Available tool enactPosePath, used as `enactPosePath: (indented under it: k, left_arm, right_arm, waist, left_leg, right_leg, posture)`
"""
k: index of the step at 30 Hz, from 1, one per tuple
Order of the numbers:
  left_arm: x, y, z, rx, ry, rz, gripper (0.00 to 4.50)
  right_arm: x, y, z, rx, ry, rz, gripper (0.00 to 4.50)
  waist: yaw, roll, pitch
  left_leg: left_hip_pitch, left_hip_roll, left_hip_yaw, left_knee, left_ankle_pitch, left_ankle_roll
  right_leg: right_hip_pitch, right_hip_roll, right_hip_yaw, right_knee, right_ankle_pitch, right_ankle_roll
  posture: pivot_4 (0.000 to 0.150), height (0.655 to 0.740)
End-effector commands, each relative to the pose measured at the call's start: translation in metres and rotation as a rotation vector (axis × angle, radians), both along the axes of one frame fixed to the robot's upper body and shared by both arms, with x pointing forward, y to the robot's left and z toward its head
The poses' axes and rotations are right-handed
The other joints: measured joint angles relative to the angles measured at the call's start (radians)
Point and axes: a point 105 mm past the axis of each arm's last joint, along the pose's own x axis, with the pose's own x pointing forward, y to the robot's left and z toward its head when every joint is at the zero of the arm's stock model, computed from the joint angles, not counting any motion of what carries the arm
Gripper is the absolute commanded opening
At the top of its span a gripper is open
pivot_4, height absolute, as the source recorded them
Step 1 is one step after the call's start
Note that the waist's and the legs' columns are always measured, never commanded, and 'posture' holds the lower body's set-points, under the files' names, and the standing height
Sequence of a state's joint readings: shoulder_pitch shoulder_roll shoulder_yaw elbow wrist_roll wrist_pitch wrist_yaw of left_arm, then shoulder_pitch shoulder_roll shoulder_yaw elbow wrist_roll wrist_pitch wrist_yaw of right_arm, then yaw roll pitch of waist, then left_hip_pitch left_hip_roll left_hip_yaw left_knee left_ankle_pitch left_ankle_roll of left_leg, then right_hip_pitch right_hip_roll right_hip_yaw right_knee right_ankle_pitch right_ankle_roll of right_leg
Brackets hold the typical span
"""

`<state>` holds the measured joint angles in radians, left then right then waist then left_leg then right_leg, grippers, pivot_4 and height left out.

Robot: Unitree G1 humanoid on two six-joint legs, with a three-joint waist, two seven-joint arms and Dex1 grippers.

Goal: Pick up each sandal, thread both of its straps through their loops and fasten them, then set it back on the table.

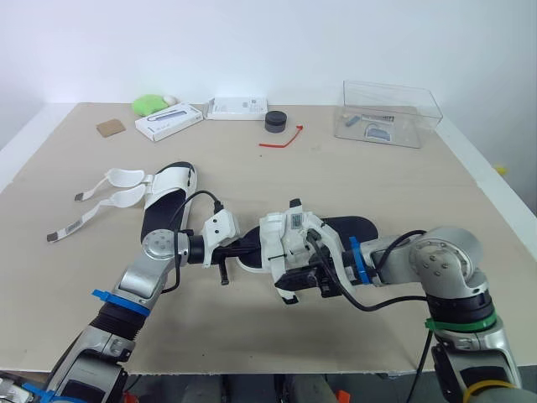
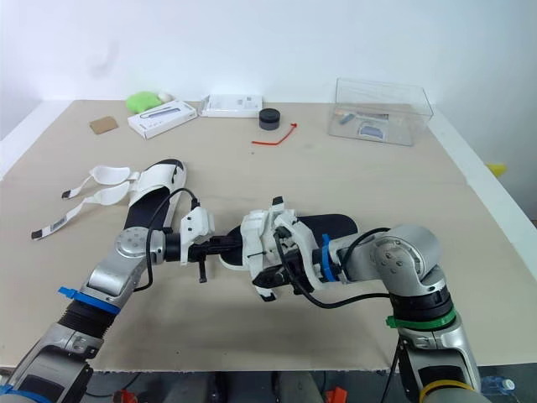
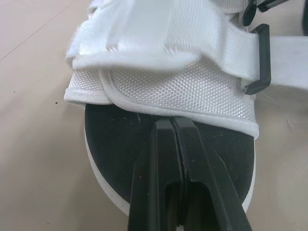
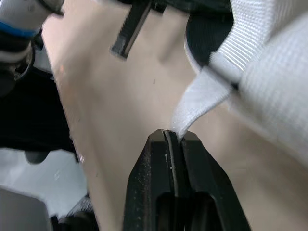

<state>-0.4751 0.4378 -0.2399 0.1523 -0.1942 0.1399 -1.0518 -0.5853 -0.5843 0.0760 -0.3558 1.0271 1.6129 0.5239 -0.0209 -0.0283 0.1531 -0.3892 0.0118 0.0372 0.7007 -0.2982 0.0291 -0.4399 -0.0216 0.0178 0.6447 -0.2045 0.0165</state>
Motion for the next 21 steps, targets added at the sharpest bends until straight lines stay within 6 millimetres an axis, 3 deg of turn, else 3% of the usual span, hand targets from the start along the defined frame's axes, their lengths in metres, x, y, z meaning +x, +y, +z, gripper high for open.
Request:
enactPosePath:
  k: [1, 10, 11, 14, 17, 19, 21]
  left_arm:
    - [0.001, 0.006, -0.013, 0.040, 0.039, 0.034, 0.00]
    - [0.003, 0.006, -0.013, 0.042, 0.038, 0.033, 0.00]
    - [0.003, 0.006, -0.013, 0.042, 0.038, 0.034, 0.00]
    - [0.003, 0.006, -0.014, 0.044, 0.038, 0.033, 0.00]
    - [0.003, 0.006, -0.014, 0.047, 0.039, 0.030, 0.00]
    - [0.004, 0.007, -0.014, 0.048, 0.039, 0.030, 0.00]
    - [0.003, 0.006, -0.013, 0.048, 0.039, 0.028, 0.00]
  right_arm:
    - [-0.015, 0.004, 0.006, 0.023, -0.001, 0.083, 0.02]
    - [-0.015, 0.007, 0.011, 0.026, -0.033, 0.079, 0.02]
    - [-0.013, 0.007, 0.012, 0.025, -0.045, 0.070, 0.72]
    - [-0.009, 0.005, 0.019, 0.032, -0.078, 0.055, 1.94]
    - [-0.009, -0.020, 0.015, -0.178, -0.409, 0.122, 3.37]
    - [-0.013, -0.031, 0.008, -0.272, -0.569, 0.239, 4.27]
    - [-0.016, -0.041, -0.001, -0.340, -0.792, 0.440, 4.40]
  waist:
    - [0.000, 0.000, 0.000]
    - [0.000, 0.000, 0.000]
    - [0.000, 0.000, 0.000]
    - [0.000, 0.000, 0.000]
    - [0.005, 0.003, 0.001]
    - [0.003, 0.001, 0.000]
    - [0.001, 0.001, 0.000]
  left_leg:
    - [0.000, 0.000, 0.000, 0.000, 0.000, 0.000]
    - [0.000, 0.000, 0.000, 0.000, 0.000, 0.000]
    - [0.000, 0.000, 0.000, 0.000, 0.000, 0.000]
    - [0.000, 0.000, 0.000, 0.000, 0.000, 0.000]
    - [-0.001, 0.000, 0.000, 0.000, 0.000, 0.000]
    - [-0.001, -0.002, -0.001, 0.000, 0.000, 0.000]
    - [0.000, -0.002, 0.000, 0.000, -0.001, 0.000]
  right_leg:
    - [0.000, 0.000, 0.000, 0.000, 0.000, 0.000]
    - [0.000, 0.001, 0.000, 0.000, -0.001, 0.001]
    - [0.000, 0.001, 0.000, 0.000, -0.001, 0.001]
    - [0.000, 0.001, 0.000, 0.000, -0.001, 0.001]
    - [0.000, 0.001, 0.000, 0.000, -0.001, 0.001]
    - [0.001, 0.001, -0.002, 0.000, -0.008, 0.011]
    - [0.001, 0.000, -0.002, -0.001, -0.008, 0.012]
  posture:
    - [0.150, 0.7400]
    - [0.150, 0.7400]
    - [0.150, 0.7400]
    - [0.150, 0.7400]
    - [0.150, 0.7400]
    - [0.150, 0.7400]
    - [0.150, 0.7400]
